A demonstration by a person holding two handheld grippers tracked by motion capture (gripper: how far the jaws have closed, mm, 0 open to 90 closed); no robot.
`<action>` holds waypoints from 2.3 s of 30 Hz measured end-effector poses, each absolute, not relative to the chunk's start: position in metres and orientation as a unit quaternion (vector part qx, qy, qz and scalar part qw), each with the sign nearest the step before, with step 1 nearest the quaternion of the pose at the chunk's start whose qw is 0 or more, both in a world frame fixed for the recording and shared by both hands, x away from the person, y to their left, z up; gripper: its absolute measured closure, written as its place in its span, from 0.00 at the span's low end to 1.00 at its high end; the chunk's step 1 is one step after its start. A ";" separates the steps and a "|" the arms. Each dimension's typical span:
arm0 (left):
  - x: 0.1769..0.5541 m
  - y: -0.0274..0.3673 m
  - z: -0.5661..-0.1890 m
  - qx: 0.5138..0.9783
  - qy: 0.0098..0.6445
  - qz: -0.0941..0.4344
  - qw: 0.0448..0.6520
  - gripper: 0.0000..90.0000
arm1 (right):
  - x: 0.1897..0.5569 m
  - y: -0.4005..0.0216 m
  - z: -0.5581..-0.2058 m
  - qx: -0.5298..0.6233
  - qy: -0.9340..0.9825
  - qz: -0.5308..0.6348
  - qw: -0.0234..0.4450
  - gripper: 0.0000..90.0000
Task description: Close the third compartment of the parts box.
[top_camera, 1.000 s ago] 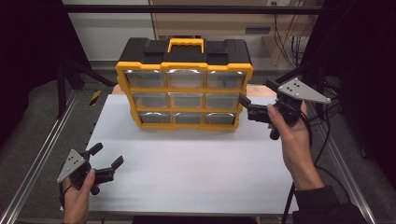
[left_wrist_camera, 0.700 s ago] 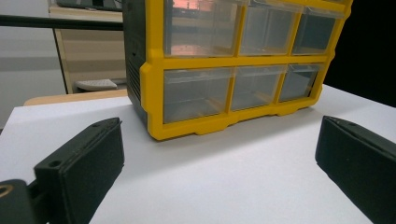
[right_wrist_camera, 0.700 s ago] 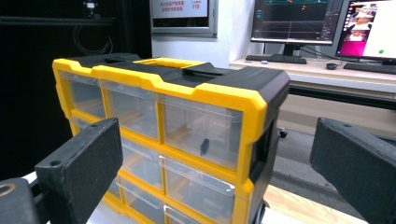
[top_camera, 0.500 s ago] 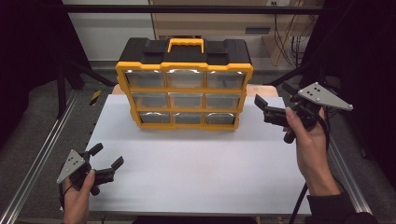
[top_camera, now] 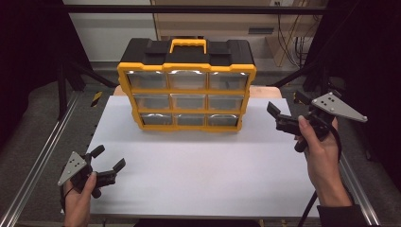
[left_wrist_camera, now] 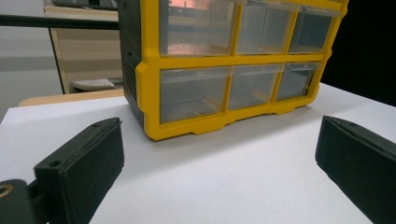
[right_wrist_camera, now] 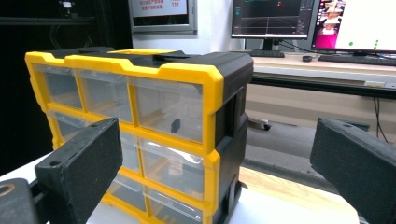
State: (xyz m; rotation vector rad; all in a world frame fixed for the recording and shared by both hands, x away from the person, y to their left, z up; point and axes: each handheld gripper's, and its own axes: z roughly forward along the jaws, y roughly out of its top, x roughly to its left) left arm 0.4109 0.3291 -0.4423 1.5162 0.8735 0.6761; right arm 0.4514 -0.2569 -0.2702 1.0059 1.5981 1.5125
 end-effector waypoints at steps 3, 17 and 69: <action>0.411 0.329 -0.443 0.651 0.376 0.291 0.591 0.01 | 0.449 -0.261 -0.273 0.392 0.615 0.584 0.355 0.03; 0.410 0.334 -0.441 0.640 0.383 0.296 0.596 0.01 | 0.437 -0.270 -0.287 0.401 0.621 0.564 0.368 0.03; 0.412 0.330 -0.442 0.651 0.374 0.291 0.593 0.01 | 0.418 -0.280 -0.341 0.414 0.610 0.566 0.368 0.04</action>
